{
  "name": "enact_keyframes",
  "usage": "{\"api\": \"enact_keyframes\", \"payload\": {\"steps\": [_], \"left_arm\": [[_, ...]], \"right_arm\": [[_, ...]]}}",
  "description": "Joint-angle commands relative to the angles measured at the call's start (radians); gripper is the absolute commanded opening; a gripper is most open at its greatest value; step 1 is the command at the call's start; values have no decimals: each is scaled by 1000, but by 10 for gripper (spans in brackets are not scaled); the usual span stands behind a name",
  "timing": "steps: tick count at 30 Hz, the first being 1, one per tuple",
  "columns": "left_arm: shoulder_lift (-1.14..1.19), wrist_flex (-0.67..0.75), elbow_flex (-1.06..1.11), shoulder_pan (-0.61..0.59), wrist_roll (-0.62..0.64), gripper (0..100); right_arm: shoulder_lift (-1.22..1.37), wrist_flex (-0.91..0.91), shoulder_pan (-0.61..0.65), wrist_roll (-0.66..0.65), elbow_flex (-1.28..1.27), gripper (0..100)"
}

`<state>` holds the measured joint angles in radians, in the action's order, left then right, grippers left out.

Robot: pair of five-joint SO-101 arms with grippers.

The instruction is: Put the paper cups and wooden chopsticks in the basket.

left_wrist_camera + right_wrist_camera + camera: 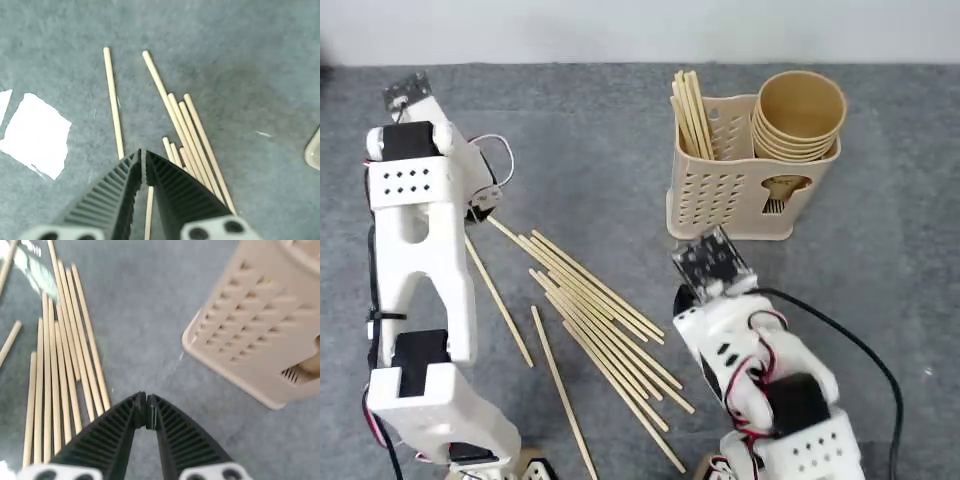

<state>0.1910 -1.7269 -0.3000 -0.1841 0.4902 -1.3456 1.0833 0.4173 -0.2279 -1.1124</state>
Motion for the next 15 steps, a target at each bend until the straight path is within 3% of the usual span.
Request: {"api": "enact_keyframes", "payload": {"steps": [1, 4, 11, 15], "left_arm": [[-61, -8, 59, -43, -46, 15], [-61, 75, 199, -84, -61, 24], [-61, 367, 521, -95, -103, 201], [-61, 514, 634, -94, -103, 206]], "right_arm": [[-93, -7, -16, 11, -28, 9], [-122, -38, -16, 11, -63, 9], [-122, -50, -16, 9, -69, 9], [-122, -50, -16, 9, -71, 9]]}}
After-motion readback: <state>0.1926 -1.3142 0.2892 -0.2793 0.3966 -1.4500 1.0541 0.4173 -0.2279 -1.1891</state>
